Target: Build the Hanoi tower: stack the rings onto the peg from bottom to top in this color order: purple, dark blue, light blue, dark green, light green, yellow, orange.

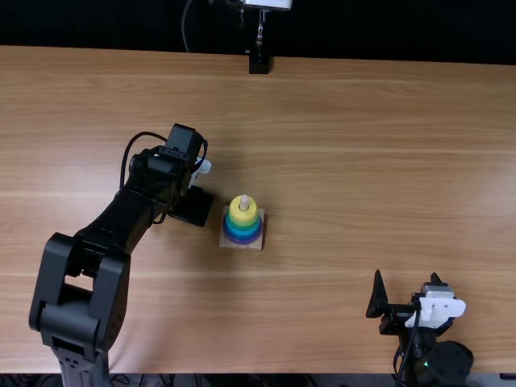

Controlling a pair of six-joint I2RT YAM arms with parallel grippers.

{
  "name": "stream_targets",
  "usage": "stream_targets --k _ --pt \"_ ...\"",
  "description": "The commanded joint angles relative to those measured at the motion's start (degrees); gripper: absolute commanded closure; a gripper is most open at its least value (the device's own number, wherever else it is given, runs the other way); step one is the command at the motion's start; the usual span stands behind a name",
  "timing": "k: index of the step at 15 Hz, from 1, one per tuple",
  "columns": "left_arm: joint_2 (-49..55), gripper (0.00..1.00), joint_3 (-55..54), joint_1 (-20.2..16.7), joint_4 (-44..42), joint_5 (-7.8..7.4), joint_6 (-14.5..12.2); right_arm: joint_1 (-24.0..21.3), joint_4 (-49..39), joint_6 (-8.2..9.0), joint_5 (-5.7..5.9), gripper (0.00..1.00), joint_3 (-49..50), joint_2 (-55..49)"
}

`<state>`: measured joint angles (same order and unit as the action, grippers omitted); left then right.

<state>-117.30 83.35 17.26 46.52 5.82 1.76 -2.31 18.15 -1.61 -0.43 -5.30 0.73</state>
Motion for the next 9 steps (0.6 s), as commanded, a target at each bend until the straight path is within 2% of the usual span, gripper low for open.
stream_targets --k 1,6,9 --pt "-0.7 0.00 2.3 -0.5 -0.1 -0.02 0.3 -0.5 4.2 -0.08 0.11 0.00 4.4 -0.7" --pt "-0.4 0.00 2.9 -0.6 -2.9 -0.13 0.6 -0.5 4.2 -0.08 0.11 0.00 4.4 -0.7" --pt "-0.4 0.00 3.2 -0.6 -3.2 -0.24 4.0 -0.5 4.2 -0.08 0.11 0.00 4.4 -0.7"
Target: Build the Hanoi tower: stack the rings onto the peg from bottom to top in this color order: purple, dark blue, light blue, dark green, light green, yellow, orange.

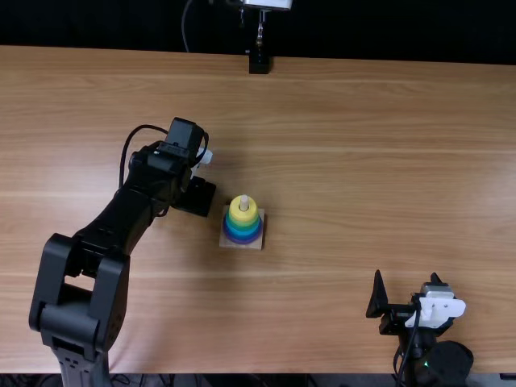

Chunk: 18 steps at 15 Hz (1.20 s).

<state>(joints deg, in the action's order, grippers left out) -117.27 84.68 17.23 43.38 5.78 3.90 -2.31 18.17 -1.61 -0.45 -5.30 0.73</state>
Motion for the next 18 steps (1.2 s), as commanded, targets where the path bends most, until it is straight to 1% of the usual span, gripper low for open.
stream_targets --k 1,5,6,7,8,9,10,13,14,15,16,18 --pt "-0.4 0.00 1.8 -0.6 0.2 -0.09 1.9 -0.5 4.2 -0.08 0.13 0.00 4.4 -0.7" --pt "-0.7 0.00 1.6 -1.5 1.0 -0.09 1.4 -0.5 4.1 -0.08 0.13 0.00 4.4 -0.7" --pt "-0.7 0.07 1.4 -1.5 0.8 0.13 1.2 -0.5 4.1 -0.08 0.13 0.00 4.4 -0.7" --pt "-0.7 0.37 1.4 -1.5 0.4 0.44 1.1 -0.5 4.1 -0.08 0.13 0.00 4.4 -0.7" --pt "-0.6 0.63 1.4 -1.5 0.3 0.65 1.1 -0.5 4.2 -0.08 0.13 0.00 4.4 -0.7" --pt "-0.6 0.79 1.4 -1.5 0.2 0.65 1.1 -0.5 4.1 -0.08 0.13 0.00 4.4 -0.7" --pt "-0.6 0.82 1.4 -1.5 0.2 0.76 1.1 -0.5 4.2 -0.08 0.13 0.00 4.4 -0.7" --pt "-0.7 0.85 1.3 -2.3 0.9 0.86 1.3 -0.5 4.1 -0.08 0.13 0.00 4.4 -0.7" --pt "-0.7 0.89 1.3 -2.4 0.9 0.86 1.4 -0.5 4.1 -0.08 0.13 0.00 4.4 -0.7" --pt "-0.7 1.00 1.3 -2.4 0.8 0.97 1.4 -0.5 4.1 -0.08 0.13 0.00 4.4 -0.7" --pt "-0.7 1.00 1.3 -2.4 0.8 1.50 1.3 -0.5 4.1 -0.08 0.13 0.00 4.4 -0.7" --pt "-0.4 1.00 1.4 -2.4 1.0 3.82 1.1 -0.5 4.2 -0.08 0.13 0.00 4.4 -0.7"
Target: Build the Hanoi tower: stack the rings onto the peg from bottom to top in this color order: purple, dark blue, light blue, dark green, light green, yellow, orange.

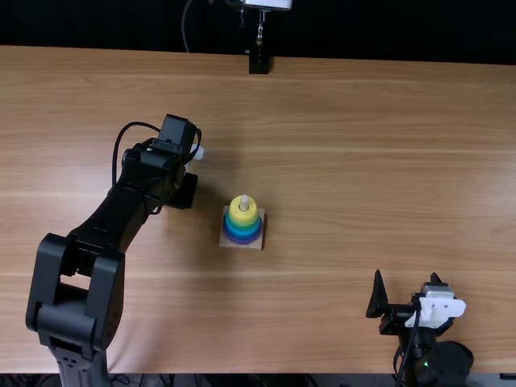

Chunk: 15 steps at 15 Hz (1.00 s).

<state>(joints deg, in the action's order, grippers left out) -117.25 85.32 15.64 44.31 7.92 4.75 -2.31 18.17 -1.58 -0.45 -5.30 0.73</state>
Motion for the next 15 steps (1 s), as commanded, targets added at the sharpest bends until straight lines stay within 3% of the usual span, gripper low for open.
stream_targets --k 1,5,6,8,9,11,15 --pt "-0.4 1.00 1.0 -0.8 0.5 2.52 0.2 -0.5 4.1 -0.10 0.13 0.00 4.4 -0.7" --pt "-0.2 1.00 4.2 -0.7 3.5 2.31 0.4 -0.5 4.1 -0.10 0.13 0.00 4.4 -0.7" --pt "-0.2 0.94 4.3 -0.8 3.7 1.67 0.4 -0.5 4.1 -0.10 0.13 0.00 4.4 -0.7" --pt "0.1 0.08 4.3 -0.8 4.4 1.46 0.5 -0.5 4.1 -0.10 0.13 0.00 4.4 -0.7" --pt "0.9 0.00 4.3 -0.9 6.5 1.36 0.5 -0.5 4.1 -0.10 0.13 0.00 4.4 -0.7" --pt "1.1 0.00 5.3 -2.4 11.6 1.46 0.6 -0.5 4.1 -0.10 0.13 0.00 4.4 -0.7" --pt "1.0 0.00 5.4 -3.9 11.7 1.36 0.3 -0.5 4.1 -0.10 0.13 0.00 4.4 -0.7"
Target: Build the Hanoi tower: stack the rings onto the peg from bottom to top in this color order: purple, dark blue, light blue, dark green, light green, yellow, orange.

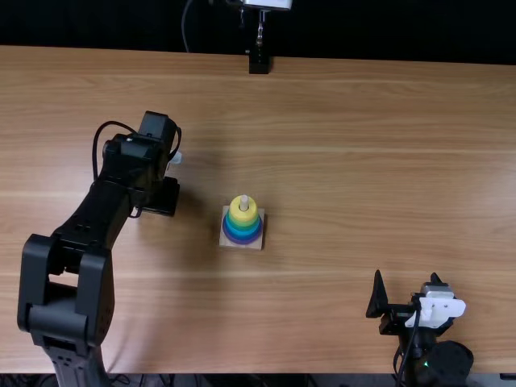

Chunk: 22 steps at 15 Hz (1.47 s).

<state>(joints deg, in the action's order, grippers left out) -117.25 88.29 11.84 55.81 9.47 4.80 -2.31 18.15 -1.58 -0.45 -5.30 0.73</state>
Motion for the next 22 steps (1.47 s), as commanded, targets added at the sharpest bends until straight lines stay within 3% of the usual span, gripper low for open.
stream_targets --k 1,7,8,10,22 --pt "1.0 0.00 2.4 -0.1 -0.2 -0.19 0.4 -0.5 4.2 -0.10 0.13 0.00 4.4 -0.7" --pt "0.9 0.00 2.4 -0.1 -1.2 -0.62 1.0 -0.5 4.2 -0.10 0.13 0.00 4.4 -0.7" --pt "0.7 0.00 2.5 -0.1 -1.3 -2.83 1.0 -0.5 4.2 -0.10 0.13 0.00 4.4 -0.7" --pt "0.6 0.00 2.2 -0.2 -3.1 -8.95 1.2 -0.5 4.2 -0.10 0.13 0.00 4.4 -0.7" --pt "-0.3 0.00 2.1 -2.5 -3.8 -8.95 0.2 -0.5 4.2 -0.10 0.13 0.00 4.4 -0.7"
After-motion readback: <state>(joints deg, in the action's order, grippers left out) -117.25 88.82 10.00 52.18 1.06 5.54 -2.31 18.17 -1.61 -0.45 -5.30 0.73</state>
